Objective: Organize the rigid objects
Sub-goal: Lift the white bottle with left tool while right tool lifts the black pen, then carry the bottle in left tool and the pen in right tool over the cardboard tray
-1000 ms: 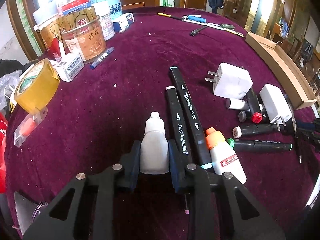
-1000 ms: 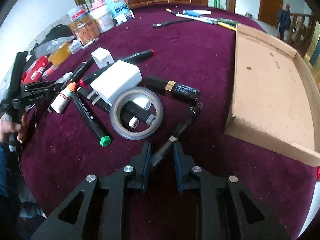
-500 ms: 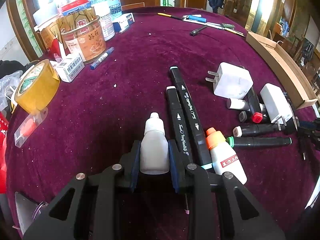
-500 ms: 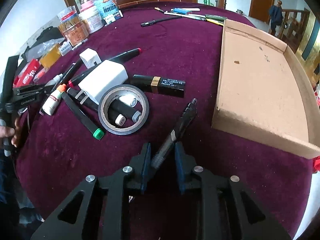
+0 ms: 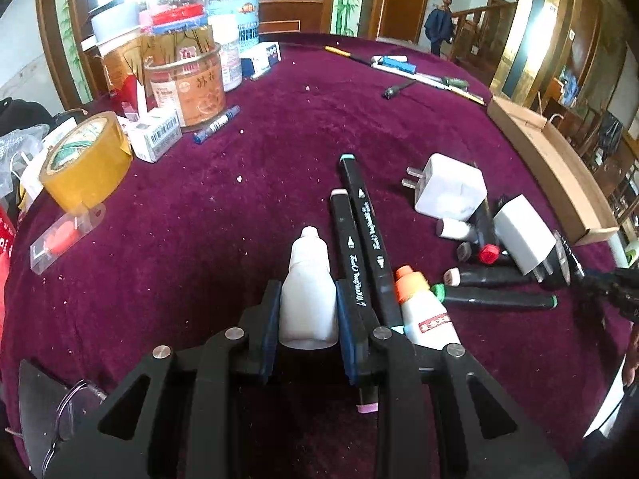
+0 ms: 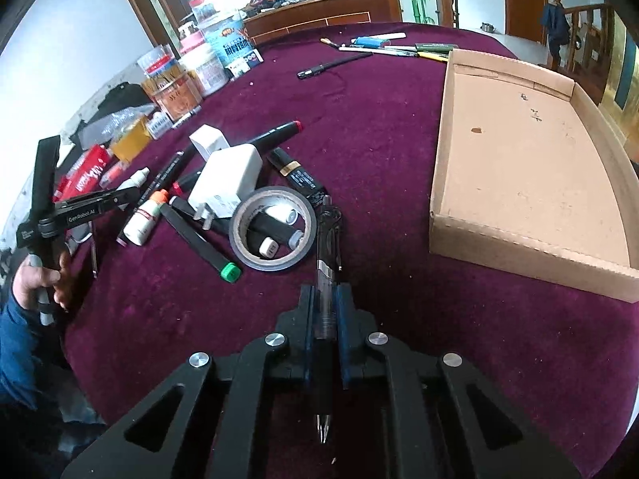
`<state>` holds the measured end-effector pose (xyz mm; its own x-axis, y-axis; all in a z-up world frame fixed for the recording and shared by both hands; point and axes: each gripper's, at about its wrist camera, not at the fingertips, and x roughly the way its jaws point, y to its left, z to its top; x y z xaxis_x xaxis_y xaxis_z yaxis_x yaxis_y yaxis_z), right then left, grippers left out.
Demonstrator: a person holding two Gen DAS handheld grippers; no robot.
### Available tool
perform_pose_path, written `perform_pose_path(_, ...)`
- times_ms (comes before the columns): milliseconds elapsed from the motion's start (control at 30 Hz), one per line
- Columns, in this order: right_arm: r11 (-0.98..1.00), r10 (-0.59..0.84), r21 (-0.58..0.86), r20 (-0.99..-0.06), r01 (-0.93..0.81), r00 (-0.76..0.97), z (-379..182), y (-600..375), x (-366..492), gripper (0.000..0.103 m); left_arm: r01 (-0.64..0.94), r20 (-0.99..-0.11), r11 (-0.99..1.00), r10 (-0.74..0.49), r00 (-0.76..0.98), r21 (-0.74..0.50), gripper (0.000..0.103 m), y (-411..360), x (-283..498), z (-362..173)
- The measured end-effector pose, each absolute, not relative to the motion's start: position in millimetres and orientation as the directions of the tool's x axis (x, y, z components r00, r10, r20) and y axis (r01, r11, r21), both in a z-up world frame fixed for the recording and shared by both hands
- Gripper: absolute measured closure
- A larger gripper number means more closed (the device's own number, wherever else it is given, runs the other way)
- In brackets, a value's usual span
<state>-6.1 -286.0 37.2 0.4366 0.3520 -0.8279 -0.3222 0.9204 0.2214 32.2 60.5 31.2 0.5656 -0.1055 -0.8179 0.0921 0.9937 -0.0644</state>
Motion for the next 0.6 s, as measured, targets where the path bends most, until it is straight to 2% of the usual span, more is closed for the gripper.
perform_pose_path(233,0.909,0.401,0.285,-0.796,-0.306,0.452,45,-304,-10,0.094,0.126,-0.794,0.989,-0.134,0.592,-0.074,0.079,45,26,51)
perform_pose_path(600,0.887,0.462,0.377,-0.692,-0.268,0.555,81,-347,2,0.094,0.267,-0.744,0.950,-0.296,0.599,-0.163,0.080,-26,33,89)
